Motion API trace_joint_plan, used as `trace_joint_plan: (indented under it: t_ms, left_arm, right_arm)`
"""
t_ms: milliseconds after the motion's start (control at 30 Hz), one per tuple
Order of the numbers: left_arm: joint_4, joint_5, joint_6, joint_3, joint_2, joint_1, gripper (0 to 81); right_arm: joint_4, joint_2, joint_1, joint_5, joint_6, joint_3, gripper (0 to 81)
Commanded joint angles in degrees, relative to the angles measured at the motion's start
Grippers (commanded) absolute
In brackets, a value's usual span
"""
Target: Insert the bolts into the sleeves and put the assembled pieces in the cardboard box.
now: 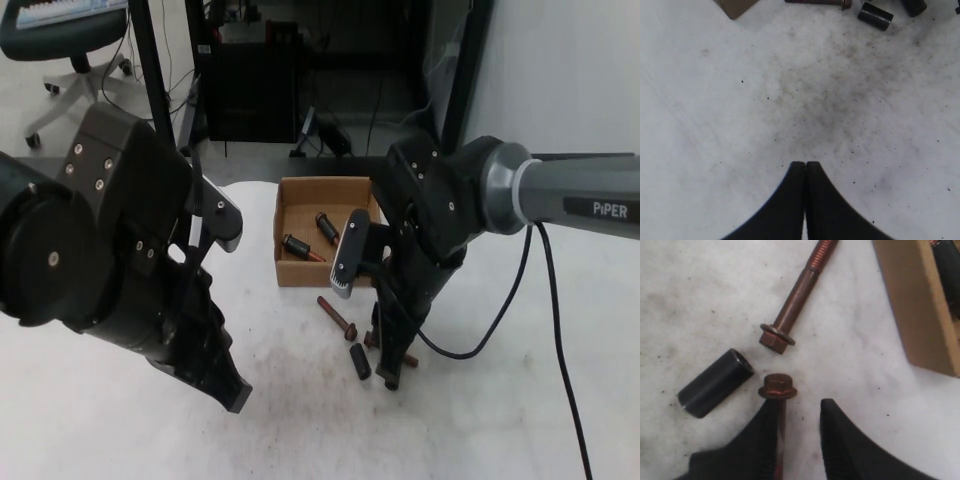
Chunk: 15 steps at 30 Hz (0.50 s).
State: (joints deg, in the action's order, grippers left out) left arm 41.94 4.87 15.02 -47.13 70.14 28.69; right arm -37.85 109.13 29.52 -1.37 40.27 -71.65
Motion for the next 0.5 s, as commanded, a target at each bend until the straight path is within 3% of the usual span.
trace_joint_plan:
  t_ms: [0,467]
  left_arm:
    - [-0.63,0.41,-0.48,-0.04,-0.71,-0.09,0.2]
    - [-0.63,0.41,-0.48,-0.04,-0.71,-0.09,0.2]
  right_arm:
    - [1.26,-1.04,-0.32,-0.64,0.42,-0.22,27.9]
    - [1.57,-1.04,-1.7,-2.0,0.47,-0.1,27.9]
